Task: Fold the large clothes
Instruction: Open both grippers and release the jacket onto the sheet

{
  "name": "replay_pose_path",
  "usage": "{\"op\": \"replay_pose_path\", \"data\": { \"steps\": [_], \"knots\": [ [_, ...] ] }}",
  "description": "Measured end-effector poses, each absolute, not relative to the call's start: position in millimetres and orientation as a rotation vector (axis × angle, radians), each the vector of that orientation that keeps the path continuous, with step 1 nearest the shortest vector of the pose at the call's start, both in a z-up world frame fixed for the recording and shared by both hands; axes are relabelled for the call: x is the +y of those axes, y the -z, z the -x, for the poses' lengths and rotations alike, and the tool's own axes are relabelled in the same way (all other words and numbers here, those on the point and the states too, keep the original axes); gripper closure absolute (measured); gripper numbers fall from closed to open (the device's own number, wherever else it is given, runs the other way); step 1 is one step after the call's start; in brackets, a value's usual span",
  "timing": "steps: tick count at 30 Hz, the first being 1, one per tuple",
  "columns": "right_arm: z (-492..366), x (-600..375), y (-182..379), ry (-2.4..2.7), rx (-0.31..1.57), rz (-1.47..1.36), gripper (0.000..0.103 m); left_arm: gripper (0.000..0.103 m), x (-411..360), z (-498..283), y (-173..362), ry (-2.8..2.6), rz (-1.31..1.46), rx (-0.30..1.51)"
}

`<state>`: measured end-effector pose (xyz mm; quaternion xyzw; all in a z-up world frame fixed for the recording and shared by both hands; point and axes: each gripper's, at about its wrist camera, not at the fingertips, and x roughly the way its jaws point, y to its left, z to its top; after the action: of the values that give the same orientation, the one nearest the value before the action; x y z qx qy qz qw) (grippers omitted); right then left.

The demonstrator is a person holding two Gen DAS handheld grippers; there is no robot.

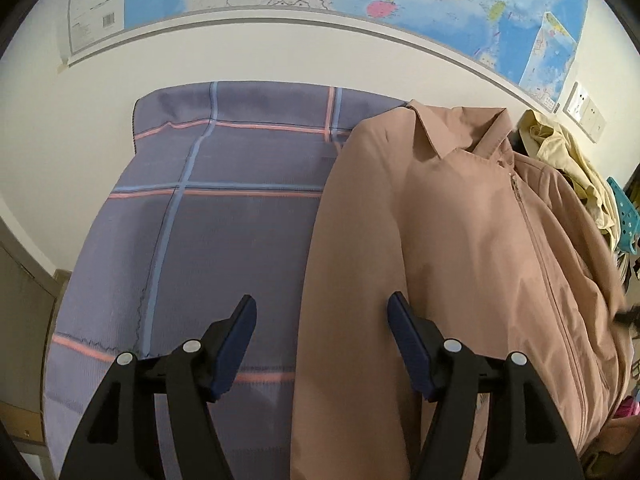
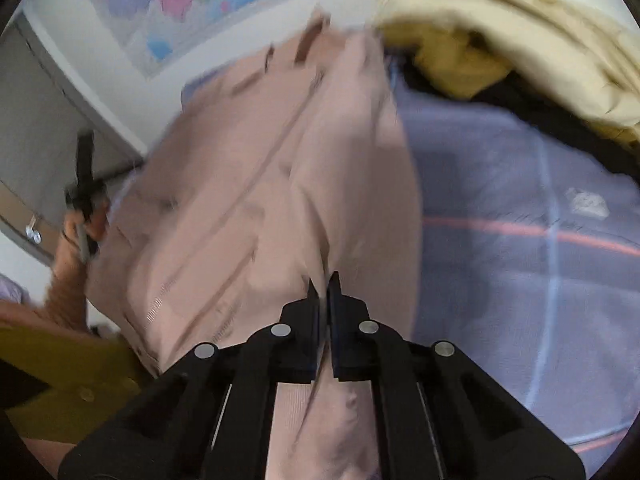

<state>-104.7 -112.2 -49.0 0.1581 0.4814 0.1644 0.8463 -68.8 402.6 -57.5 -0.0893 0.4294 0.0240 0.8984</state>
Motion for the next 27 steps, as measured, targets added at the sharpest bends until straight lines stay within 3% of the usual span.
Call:
{"op": "replay_pose_path", "data": {
  "steps": [7,12,15,17,20,27],
  "knots": [
    [93,-184,-29,-0.058,0.835,-0.256,0.100,0.038,397,82,49,-0.055,0.157,0.862],
    [75,-226,19,0.074,0.912,-0.368,0.096,0.037,391,88,55,-0.065,0.141,0.869],
    [77,-224,49,0.076,0.960,-0.419,0.072,0.037,393,97,60,-0.073,0.160,0.877],
    [88,-213,52,0.042,0.932,-0.442,0.039,0.037,398,107,63,-0.080,0.185,0.875],
    [106,-194,43,-0.029,0.876,-0.434,0.017,0.038,402,120,71,-0.089,0.214,0.881],
    [131,-141,43,-0.192,0.889,-0.410,0.007,0.038,399,147,83,-0.028,0.261,0.891]
  ]
}}
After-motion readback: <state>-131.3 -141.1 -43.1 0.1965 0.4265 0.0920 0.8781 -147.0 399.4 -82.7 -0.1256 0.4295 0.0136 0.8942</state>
